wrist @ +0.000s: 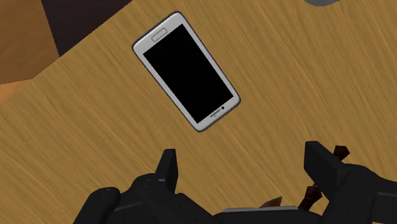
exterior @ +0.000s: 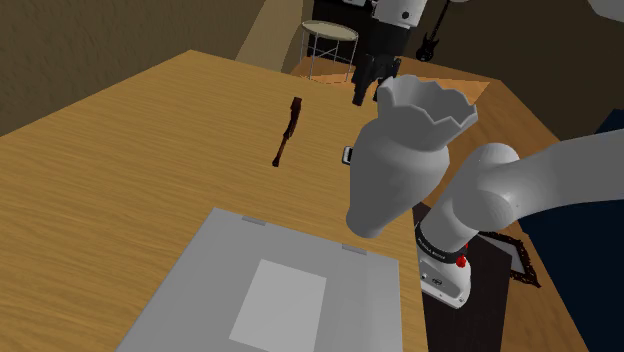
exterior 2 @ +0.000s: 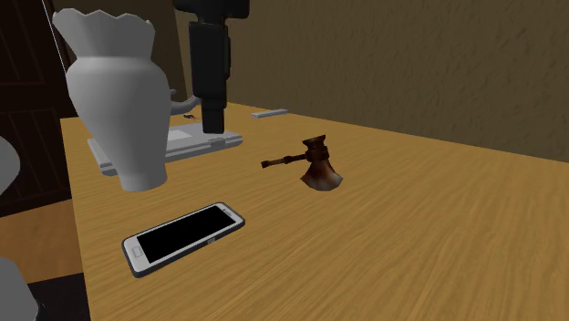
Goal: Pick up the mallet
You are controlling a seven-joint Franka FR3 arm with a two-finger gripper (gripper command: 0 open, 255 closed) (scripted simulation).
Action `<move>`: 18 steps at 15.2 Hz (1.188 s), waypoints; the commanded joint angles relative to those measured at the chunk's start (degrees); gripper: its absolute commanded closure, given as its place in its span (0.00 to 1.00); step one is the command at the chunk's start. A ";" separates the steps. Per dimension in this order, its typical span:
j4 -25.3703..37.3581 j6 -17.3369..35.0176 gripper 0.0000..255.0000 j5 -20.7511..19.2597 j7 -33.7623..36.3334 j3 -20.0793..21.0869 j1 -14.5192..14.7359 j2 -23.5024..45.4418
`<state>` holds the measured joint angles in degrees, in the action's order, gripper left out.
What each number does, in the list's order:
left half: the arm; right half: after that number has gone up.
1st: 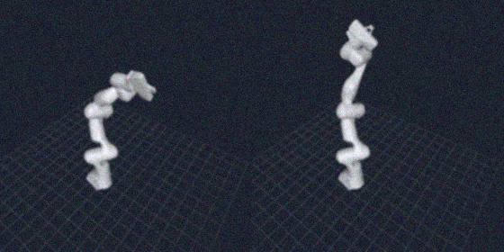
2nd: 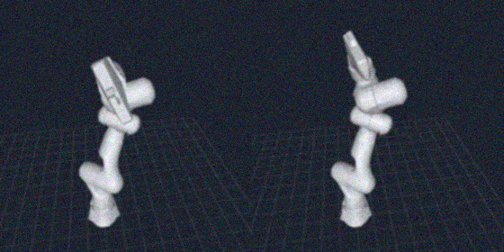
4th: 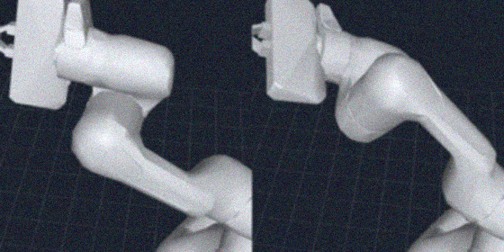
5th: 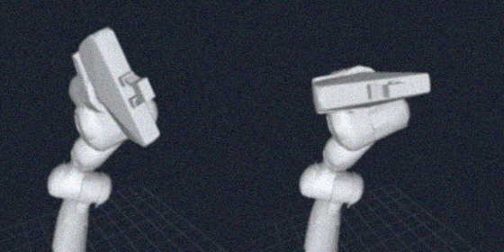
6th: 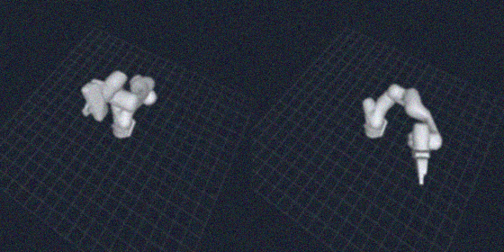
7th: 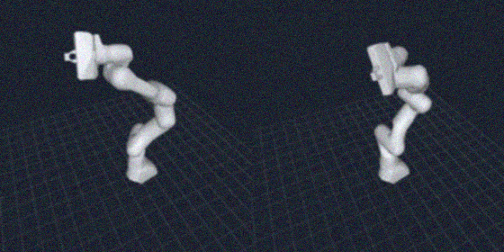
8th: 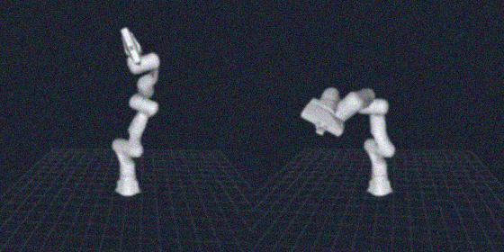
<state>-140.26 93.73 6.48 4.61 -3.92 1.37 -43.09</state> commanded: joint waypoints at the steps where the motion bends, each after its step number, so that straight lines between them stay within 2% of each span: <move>1: 0.00 0.00 0.00 0.00 0.00 0.00 0.00 0.00; 6: -1.41 8.22 0.00 3.41 20.16 10.70 -2.22 4.13; 10: 0.56 14.35 0.00 3.90 36.48 18.89 -4.92 10.93; 14: 4.96 19.21 0.00 1.33 53.46 26.51 -8.86 20.00; 17: 9.58 21.51 0.00 -3.06 66.97 31.41 -12.09 27.97; 18: 9.75 21.56 0.00 -3.26 67.44 31.48 -12.10 28.25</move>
<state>-131.49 114.75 4.22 69.08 26.67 -10.08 -16.57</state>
